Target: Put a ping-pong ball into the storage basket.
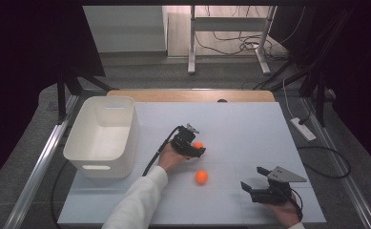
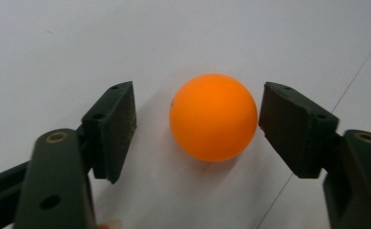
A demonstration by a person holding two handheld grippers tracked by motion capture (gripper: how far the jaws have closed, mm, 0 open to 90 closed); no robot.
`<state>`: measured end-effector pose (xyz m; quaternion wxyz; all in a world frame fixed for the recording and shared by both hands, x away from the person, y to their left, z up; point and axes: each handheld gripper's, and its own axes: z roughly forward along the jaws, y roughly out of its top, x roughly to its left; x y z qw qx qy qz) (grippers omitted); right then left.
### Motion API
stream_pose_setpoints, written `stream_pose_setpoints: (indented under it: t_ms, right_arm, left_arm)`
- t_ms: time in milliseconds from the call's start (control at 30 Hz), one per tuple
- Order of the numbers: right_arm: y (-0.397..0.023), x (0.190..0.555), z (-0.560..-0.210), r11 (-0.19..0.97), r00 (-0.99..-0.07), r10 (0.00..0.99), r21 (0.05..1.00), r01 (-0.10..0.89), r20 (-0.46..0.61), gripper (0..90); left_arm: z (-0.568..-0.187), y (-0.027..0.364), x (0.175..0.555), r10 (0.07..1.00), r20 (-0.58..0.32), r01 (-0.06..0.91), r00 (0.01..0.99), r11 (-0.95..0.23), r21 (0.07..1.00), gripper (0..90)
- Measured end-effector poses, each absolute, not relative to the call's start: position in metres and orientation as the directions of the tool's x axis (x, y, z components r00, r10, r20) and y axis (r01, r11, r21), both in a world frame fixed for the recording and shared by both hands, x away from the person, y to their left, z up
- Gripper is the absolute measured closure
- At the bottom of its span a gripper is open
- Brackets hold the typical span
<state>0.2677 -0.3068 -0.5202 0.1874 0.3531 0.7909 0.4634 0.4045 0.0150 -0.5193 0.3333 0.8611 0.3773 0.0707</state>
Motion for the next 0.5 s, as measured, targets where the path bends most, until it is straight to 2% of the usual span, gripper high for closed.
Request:
stream_pose_setpoints:
  t_ms: [100, 267, 500]
  right_arm:
    - [-0.3069, 0.2676, -0.5201, 0.321, -0.68, 0.732, 0.866, 0.384, 0.03, 11.6]
    - [-0.3074, 0.2675, -0.5199, 0.32, -0.68, 0.733, 0.867, 0.382, 0.029, 11.6]
    - [-0.3078, 0.2673, -0.5197, 0.318, -0.679, 0.734, 0.869, 0.379, 0.027, 11.6]
  left_arm:
    - [-0.5195, 0.0146, 0.4042, 0.689, -0.135, 0.6, 0.712, -0.497, 0.626, 35.6]
    - [-0.5178, 0.0146, 0.4031, 0.681, -0.131, 0.589, 0.721, -0.501, 0.635, 49.2]
    - [-0.5133, 0.0183, 0.4017, 0.681, -0.121, 0.579, 0.723, -0.5, 0.644, 50.4]
